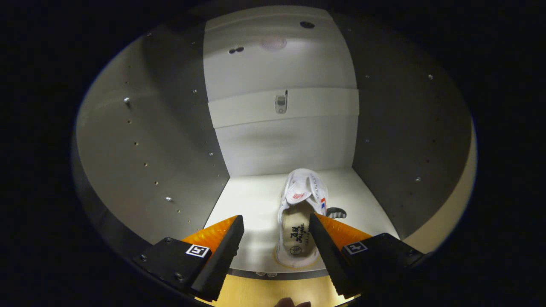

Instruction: Open the shoe cabinet door, grab the shoes and put them into the shoe cabinet, then close the shoe cabinet door.

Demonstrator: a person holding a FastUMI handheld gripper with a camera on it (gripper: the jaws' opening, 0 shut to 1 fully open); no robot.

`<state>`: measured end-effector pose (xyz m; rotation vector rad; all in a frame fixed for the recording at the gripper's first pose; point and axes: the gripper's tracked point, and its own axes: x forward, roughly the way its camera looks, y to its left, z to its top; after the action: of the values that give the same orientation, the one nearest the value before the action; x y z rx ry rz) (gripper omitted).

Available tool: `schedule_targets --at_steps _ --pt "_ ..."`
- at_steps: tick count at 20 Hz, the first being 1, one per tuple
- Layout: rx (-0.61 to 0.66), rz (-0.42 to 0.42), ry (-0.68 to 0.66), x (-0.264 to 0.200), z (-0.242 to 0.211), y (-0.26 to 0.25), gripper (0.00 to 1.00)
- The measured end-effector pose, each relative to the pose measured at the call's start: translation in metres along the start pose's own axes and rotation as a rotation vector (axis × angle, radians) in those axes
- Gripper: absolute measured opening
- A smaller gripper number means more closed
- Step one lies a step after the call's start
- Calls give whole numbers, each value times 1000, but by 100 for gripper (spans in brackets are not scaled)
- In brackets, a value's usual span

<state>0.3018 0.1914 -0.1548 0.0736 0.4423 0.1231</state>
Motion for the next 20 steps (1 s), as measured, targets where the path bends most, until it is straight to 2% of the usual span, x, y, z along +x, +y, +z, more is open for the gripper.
schedule_targets --at_steps 3,6,12,14,20 --pt "-64 -16 -84 -41 11 -1 98" --pt "-64 -12 -158 -100 22 5 98" --pt "5 112 -258 -227 31 38 97" --pt "-17 141 -296 -265 34 37 97" --pt "-57 145 -378 -369 28 13 97"
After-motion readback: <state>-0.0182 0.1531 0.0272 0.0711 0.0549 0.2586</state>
